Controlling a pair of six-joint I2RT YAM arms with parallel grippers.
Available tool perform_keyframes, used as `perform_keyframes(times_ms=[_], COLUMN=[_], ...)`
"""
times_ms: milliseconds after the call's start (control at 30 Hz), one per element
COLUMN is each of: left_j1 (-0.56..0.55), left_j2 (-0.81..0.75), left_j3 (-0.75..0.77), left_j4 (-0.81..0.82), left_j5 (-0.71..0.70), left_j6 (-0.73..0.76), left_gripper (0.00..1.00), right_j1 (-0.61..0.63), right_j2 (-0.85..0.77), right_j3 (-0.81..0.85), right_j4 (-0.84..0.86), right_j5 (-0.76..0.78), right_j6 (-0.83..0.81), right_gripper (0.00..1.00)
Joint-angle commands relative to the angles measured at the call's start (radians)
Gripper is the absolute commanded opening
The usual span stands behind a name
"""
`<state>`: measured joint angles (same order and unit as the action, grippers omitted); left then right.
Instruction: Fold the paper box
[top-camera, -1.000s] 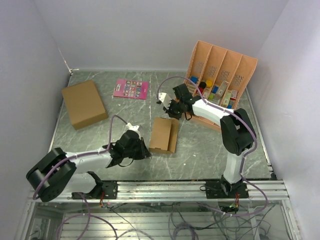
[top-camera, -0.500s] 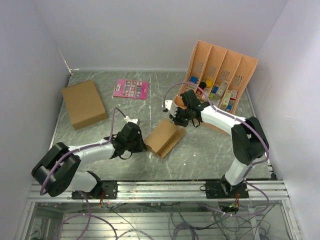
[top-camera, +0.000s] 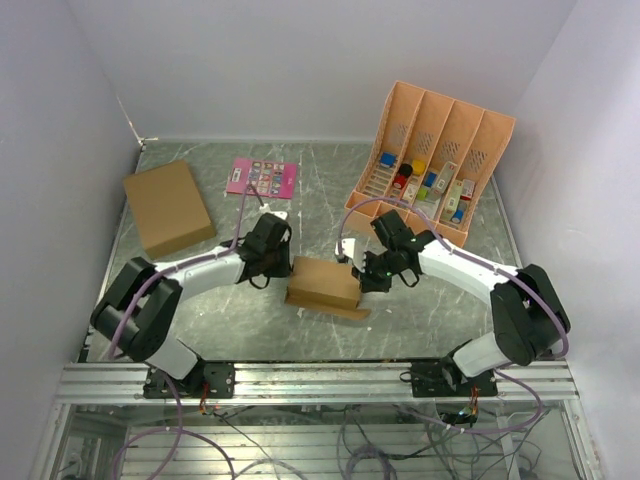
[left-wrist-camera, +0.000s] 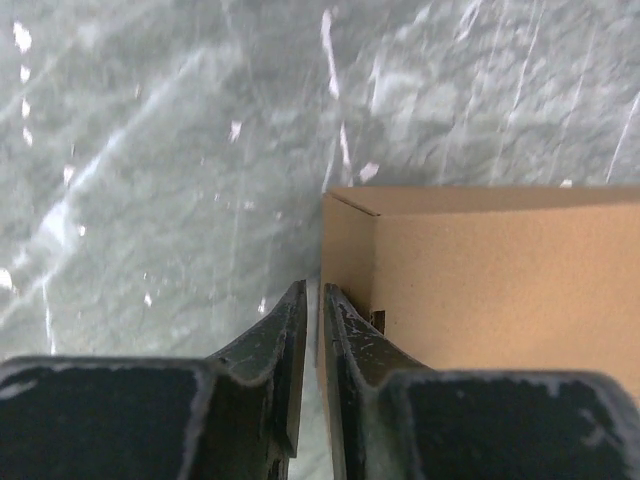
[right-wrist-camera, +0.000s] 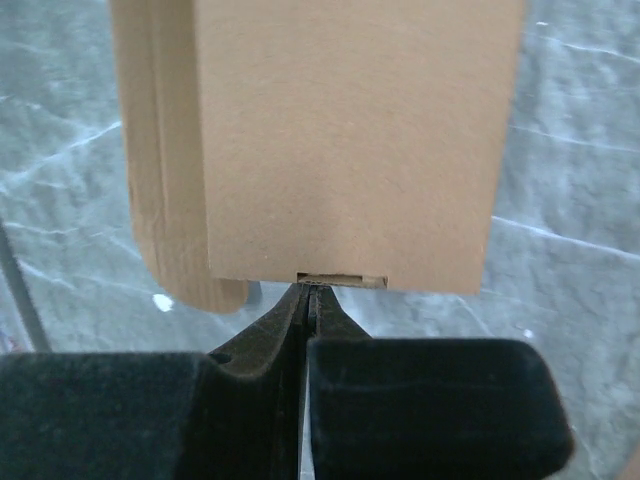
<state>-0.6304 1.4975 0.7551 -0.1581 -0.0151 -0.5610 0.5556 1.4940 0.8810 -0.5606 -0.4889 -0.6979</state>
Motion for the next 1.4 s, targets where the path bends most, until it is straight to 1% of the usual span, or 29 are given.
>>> perform_keyframes(times_ms=[0,200,367,467,600,700,733,767,833,867,967,1000,1033,1100,1167,1200,1267,1367], left_j1=[0.001,0.001,0.001,0.006,0.05,0.076,0.078,0.078,0.077,0.073,0.034,0.007,-0.027,-0.117,-0.208,-0.26,-0.364,-0.529], left_j2=[0.081,0.233,0.336,0.361,0.291,0.169,0.099,0.047,-0.079,-0.14,-0.322,-0.37,-0.422,-0.51,-0.583,-0.618,-0.682,-0.718], left_j3=[0.114,0.287,0.433,0.508,0.526,0.458,0.402,0.352,0.221,0.148,-0.066,-0.138,-0.197,-0.339,-0.429,-0.462,-0.5,-0.52], left_j4=[-0.012,-0.071,-0.108,-0.15,-0.153,-0.105,-0.063,-0.021,0.105,0.179,0.392,0.466,0.536,0.696,0.794,0.822,0.829,0.785], left_j5=[0.057,0.125,0.168,0.108,0.006,-0.039,-0.036,-0.021,0.063,0.119,0.212,0.223,0.222,0.211,0.188,0.175,0.137,0.043], left_j6=[0.09,0.18,0.223,0.248,0.252,0.26,0.267,0.27,0.271,0.263,0.235,0.233,0.233,0.24,0.268,0.293,0.35,0.462], left_gripper=[0.24,0.24,0.24,0.25,0.34,0.39,0.4,0.4,0.4,0.41,0.41,0.41,0.42,0.43,0.49,0.51,0.54,0.59], right_j1=[0.044,0.068,0.071,0.068,0.043,0.02,0.014,0.011,0.008,0.007,0.0,-0.006,-0.013,-0.046,-0.103,-0.132,-0.172,-0.219], right_j2=[-0.037,-0.065,-0.063,-0.081,-0.147,-0.208,-0.225,-0.239,-0.269,-0.284,-0.333,-0.335,-0.325,-0.291,-0.269,-0.257,-0.231,-0.172], right_j3=[-0.036,-0.058,-0.048,-0.04,-0.042,-0.037,-0.033,-0.028,-0.019,-0.016,-0.032,-0.035,-0.034,-0.024,-0.024,-0.024,-0.019,-0.004], right_j4=[-0.026,-0.016,-0.016,-0.041,-0.124,-0.192,-0.208,-0.212,-0.193,-0.177,-0.084,-0.057,-0.03,0.009,0.041,0.051,0.075,0.076], right_j5=[-0.075,-0.106,-0.13,-0.144,-0.212,-0.273,-0.294,-0.306,-0.331,-0.345,-0.373,-0.381,-0.377,-0.384,-0.412,-0.424,-0.403,-0.394], right_j6=[-0.043,-0.057,-0.07,-0.084,-0.173,-0.247,-0.27,-0.28,-0.284,-0.284,-0.288,-0.298,-0.286,-0.262,-0.23,-0.214,-0.143,-0.049], right_gripper=[0.0,0.0,0.0,0.03,0.08,0.13,0.15,0.17,0.23,0.29,0.53,0.61,0.64,0.66,0.67,0.67,0.67,0.67])
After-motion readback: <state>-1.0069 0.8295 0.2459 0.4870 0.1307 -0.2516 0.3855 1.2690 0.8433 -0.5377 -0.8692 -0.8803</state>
